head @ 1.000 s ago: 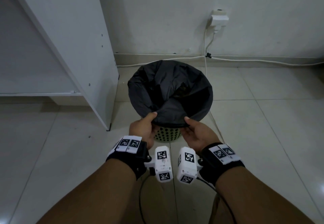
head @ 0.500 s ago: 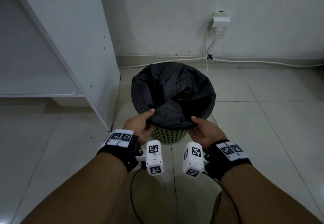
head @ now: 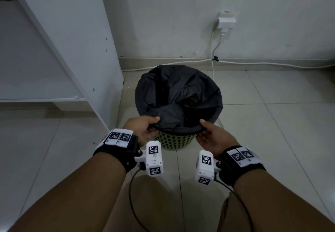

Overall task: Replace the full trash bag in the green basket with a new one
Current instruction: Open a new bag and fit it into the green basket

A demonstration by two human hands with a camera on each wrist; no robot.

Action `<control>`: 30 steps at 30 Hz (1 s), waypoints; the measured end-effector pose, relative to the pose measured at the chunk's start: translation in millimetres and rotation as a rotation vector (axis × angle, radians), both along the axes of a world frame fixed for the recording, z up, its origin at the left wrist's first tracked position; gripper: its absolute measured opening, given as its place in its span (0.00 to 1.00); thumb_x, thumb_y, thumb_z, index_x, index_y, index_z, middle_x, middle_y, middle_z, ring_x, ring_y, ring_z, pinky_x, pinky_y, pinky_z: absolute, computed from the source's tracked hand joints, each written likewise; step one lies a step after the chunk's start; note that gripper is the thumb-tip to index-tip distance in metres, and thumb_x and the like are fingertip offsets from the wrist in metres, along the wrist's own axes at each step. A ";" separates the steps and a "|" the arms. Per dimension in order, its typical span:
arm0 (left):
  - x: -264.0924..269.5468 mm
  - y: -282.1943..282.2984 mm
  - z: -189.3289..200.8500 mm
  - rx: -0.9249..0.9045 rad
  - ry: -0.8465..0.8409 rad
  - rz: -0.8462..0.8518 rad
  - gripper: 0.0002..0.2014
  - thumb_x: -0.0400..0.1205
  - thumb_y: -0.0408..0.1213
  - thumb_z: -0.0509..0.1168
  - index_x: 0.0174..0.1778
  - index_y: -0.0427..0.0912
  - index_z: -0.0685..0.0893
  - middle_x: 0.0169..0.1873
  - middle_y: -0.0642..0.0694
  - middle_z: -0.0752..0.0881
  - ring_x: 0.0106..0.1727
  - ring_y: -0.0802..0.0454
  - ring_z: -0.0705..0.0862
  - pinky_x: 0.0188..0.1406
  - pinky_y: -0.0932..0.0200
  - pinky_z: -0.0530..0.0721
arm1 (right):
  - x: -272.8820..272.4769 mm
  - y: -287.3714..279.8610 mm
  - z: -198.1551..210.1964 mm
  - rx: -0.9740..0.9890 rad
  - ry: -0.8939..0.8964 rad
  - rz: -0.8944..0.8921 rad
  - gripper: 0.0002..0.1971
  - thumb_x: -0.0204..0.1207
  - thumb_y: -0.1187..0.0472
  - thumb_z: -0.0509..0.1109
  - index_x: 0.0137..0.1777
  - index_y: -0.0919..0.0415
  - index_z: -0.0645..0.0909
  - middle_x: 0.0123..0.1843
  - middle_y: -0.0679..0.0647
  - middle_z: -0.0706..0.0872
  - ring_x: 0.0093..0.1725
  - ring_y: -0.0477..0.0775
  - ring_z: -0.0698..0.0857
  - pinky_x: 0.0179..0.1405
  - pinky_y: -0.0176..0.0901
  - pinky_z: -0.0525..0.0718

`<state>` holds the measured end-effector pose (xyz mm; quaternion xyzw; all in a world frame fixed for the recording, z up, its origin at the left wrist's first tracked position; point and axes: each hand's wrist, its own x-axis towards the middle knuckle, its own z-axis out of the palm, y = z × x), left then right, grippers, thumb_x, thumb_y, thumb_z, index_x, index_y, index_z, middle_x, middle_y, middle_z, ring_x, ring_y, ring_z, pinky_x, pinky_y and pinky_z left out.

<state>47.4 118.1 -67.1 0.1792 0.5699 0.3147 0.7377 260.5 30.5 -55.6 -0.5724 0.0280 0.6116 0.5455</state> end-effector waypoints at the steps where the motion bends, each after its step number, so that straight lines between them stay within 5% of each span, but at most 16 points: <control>1: -0.7 0.7 -0.5 0.004 0.007 0.011 0.17 0.80 0.25 0.70 0.66 0.31 0.83 0.54 0.38 0.88 0.45 0.48 0.87 0.34 0.53 0.91 | -0.5 0.2 0.2 0.000 0.008 -0.002 0.08 0.77 0.64 0.75 0.53 0.64 0.83 0.45 0.59 0.86 0.43 0.54 0.85 0.47 0.44 0.85; 10: 26.4 -30.0 -9.9 -0.017 -0.097 0.179 0.16 0.77 0.29 0.76 0.60 0.35 0.86 0.55 0.37 0.91 0.52 0.43 0.89 0.35 0.53 0.89 | -29.5 0.3 1.3 -0.050 -0.031 0.032 0.04 0.76 0.63 0.75 0.49 0.59 0.83 0.40 0.53 0.87 0.39 0.50 0.84 0.42 0.42 0.81; 17: 7.4 -11.8 -8.2 0.033 -0.016 0.160 0.15 0.77 0.24 0.73 0.60 0.29 0.85 0.53 0.35 0.90 0.45 0.44 0.90 0.26 0.58 0.89 | -21.7 -3.8 6.0 -0.015 -0.001 -0.035 0.09 0.75 0.59 0.77 0.51 0.61 0.84 0.51 0.59 0.86 0.50 0.56 0.85 0.56 0.49 0.82; 21: -9.4 -0.1 -5.8 0.037 -0.002 0.095 0.15 0.78 0.25 0.73 0.60 0.30 0.85 0.58 0.35 0.90 0.49 0.44 0.90 0.30 0.58 0.90 | -12.0 -1.9 7.2 0.021 0.053 -0.058 0.07 0.77 0.64 0.74 0.52 0.64 0.84 0.46 0.59 0.87 0.45 0.55 0.86 0.45 0.47 0.85; 24: -7.2 -1.1 -5.3 0.054 -0.004 0.184 0.12 0.78 0.27 0.74 0.58 0.31 0.86 0.54 0.36 0.91 0.47 0.45 0.90 0.30 0.58 0.89 | -18.1 3.1 8.8 0.014 0.078 -0.067 0.03 0.79 0.66 0.71 0.51 0.63 0.83 0.44 0.58 0.87 0.43 0.53 0.86 0.38 0.43 0.87; 30: 19.5 -37.5 -2.8 0.017 -0.088 0.151 0.10 0.76 0.29 0.77 0.52 0.38 0.87 0.45 0.40 0.92 0.47 0.45 0.89 0.40 0.51 0.88 | -36.1 3.9 10.8 0.015 0.060 -0.087 0.01 0.80 0.69 0.70 0.47 0.64 0.82 0.43 0.57 0.88 0.40 0.51 0.85 0.38 0.39 0.86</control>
